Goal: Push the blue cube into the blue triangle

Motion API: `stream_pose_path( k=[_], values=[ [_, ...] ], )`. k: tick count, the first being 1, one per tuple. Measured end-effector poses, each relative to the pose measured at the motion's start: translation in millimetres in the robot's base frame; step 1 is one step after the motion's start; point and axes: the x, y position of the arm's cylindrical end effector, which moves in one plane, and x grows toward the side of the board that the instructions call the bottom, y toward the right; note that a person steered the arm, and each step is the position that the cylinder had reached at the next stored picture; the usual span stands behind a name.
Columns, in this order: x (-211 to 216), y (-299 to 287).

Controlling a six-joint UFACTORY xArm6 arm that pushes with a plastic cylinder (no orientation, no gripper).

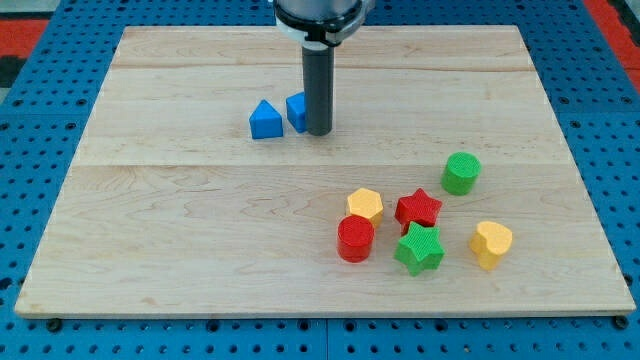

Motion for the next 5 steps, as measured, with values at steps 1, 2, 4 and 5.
stream_pose_path(
  k=[1, 2, 4, 5],
  values=[
    [-8.6, 26.0],
    [-20.8, 62.5],
    [-38.7, -32.4],
    [-70.9, -36.3]
  ],
)
